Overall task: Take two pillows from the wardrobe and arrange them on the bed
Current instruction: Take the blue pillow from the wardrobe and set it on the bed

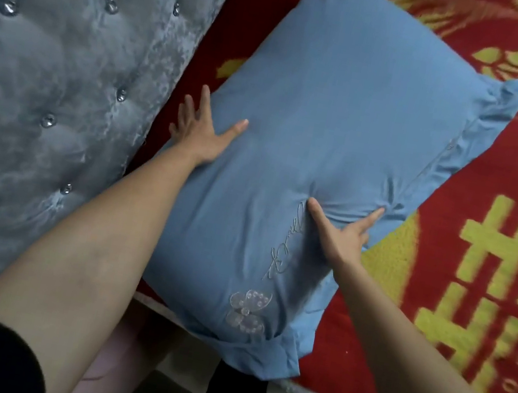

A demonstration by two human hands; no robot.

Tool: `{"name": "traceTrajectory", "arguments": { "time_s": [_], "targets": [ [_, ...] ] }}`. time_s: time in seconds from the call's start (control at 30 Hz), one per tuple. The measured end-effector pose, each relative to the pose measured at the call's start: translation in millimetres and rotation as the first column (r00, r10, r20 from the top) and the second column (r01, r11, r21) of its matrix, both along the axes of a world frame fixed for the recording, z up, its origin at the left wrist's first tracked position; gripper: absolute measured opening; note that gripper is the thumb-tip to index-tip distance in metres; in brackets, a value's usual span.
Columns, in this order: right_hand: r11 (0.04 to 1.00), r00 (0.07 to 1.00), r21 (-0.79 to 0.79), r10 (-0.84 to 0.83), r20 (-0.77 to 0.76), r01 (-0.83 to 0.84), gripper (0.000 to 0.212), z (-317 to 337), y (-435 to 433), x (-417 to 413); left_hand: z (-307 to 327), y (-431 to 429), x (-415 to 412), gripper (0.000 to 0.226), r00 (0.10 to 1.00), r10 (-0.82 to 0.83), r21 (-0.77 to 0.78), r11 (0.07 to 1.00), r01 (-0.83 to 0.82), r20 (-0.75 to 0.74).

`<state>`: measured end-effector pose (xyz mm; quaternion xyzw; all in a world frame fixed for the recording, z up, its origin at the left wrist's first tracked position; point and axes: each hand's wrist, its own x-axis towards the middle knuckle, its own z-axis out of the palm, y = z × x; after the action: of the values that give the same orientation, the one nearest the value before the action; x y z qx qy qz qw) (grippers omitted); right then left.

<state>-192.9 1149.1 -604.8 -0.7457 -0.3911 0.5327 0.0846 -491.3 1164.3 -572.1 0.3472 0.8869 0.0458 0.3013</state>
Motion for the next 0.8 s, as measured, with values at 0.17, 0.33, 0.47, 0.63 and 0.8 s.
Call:
{"name": "traceTrajectory", "arguments": {
  "time_s": [0.17,0.33,0.47,0.63,0.8],
  "targets": [
    [0.966,0.996,0.257,-0.033,0.081,0.011,0.136,3.8,-10.4,-20.6,-4.9,5.5,8.4,0.055,0.971,-0.01,0.134,0.99,0.043,-0.238],
    [0.86,0.991,0.51,-0.073,0.115,0.004,0.125,25.3,3.8,-47.1,26.8,15.7,17.2,0.02,0.92,0.134,0.467,0.882,0.059,-0.369],
    [0.773,0.995,0.634,-0.064,0.07,0.005,0.118,46.4,53.2,-67.0,66.1,48.6,-5.9,0.024,0.875,0.228,0.57,0.819,0.066,-0.428],
    [0.762,0.998,0.647,-0.015,0.068,-0.033,0.117,65.1,128.4,-104.0,100.5,100.1,-48.5,0.038,0.828,0.236,0.591,0.795,0.136,-0.508],
    [0.868,0.948,0.38,0.287,0.138,-0.319,0.108,37.7,159.3,-122.5,80.8,109.7,-73.6,0.052,0.905,0.116,0.485,0.868,0.108,-0.41]
  ]
}}
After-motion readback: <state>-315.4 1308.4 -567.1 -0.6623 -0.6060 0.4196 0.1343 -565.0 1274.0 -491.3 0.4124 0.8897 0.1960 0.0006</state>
